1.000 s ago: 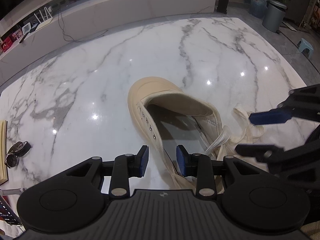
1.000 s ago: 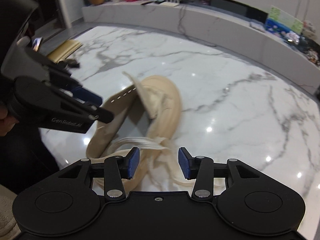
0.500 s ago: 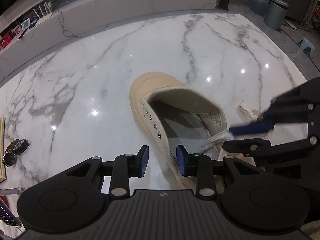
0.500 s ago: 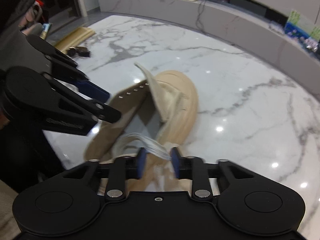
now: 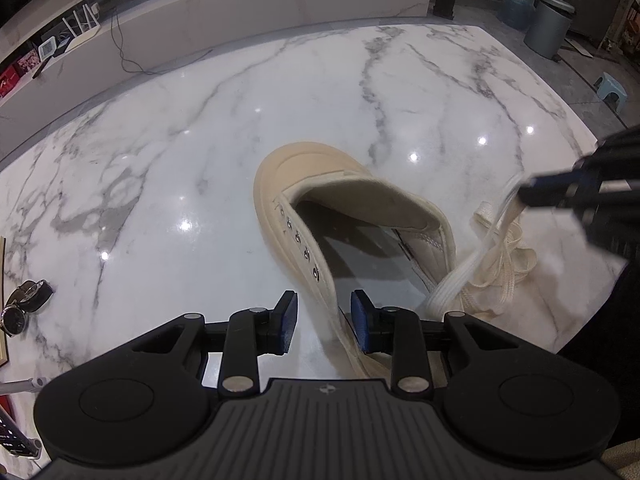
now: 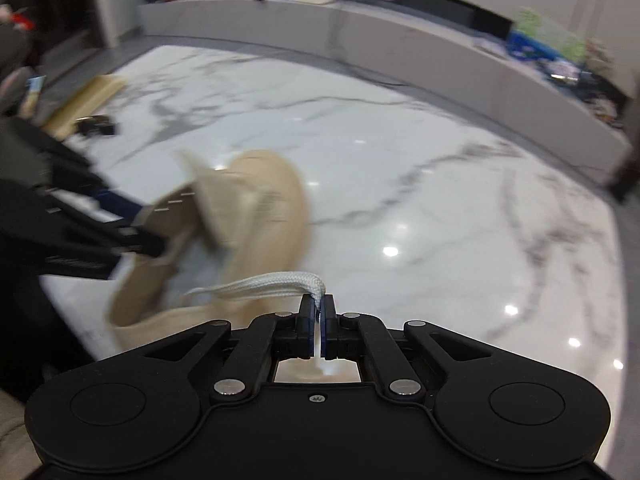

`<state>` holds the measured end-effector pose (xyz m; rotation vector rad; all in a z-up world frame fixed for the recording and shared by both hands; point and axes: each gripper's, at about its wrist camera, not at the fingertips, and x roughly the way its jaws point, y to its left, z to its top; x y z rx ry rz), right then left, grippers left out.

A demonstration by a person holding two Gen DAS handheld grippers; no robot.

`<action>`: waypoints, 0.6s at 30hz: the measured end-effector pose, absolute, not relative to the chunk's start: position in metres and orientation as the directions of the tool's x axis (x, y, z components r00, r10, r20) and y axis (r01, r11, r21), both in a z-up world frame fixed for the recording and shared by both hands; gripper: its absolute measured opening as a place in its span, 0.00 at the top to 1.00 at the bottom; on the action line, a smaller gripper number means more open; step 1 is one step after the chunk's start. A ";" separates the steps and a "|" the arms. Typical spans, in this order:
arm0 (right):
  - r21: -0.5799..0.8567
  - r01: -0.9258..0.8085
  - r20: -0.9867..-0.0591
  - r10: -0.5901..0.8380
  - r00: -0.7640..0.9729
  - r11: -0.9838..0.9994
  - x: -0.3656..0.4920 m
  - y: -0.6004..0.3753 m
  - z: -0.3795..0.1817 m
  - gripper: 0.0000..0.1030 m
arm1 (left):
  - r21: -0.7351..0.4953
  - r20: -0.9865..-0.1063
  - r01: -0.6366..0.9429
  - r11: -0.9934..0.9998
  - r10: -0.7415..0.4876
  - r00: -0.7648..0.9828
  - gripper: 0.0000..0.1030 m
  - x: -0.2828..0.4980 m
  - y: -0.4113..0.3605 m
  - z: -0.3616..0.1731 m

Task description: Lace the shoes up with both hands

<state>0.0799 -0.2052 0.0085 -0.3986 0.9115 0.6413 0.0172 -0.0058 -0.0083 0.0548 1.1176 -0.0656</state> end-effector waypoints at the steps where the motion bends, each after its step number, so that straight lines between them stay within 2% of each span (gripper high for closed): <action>1: -0.063 -0.648 -0.825 0.326 0.462 0.759 0.082 -0.208 0.009 0.99 | 0.012 -0.899 0.079 0.997 -0.024 0.437 0.73 0.017 -0.006 -0.008; 9: -0.234 -0.421 -0.781 0.088 0.618 0.876 0.104 -0.252 0.013 0.99 | 0.015 -0.897 0.075 0.997 -0.020 0.441 0.73 0.017 -0.008 -0.009; 13: -0.238 -0.464 -0.808 0.091 0.582 0.853 0.104 -0.251 0.008 0.97 | 0.013 -0.897 0.079 0.997 -0.023 0.442 0.73 0.017 -0.008 -0.008; 14: -0.209 -0.496 -0.818 0.127 0.561 0.842 0.101 -0.246 0.007 0.96 | 0.013 -0.896 0.081 0.997 -0.024 0.443 0.73 0.017 -0.008 -0.008; 16: -0.153 -0.556 -0.833 0.196 0.517 0.817 0.095 -0.237 0.005 0.80 | 0.014 -0.895 0.082 0.997 -0.024 0.445 0.73 0.017 -0.008 -0.007; 18: -0.085 -0.601 -0.835 0.272 0.479 0.795 0.091 -0.227 0.005 0.74 | 0.015 -0.893 0.082 0.997 -0.023 0.449 0.74 0.017 -0.008 -0.006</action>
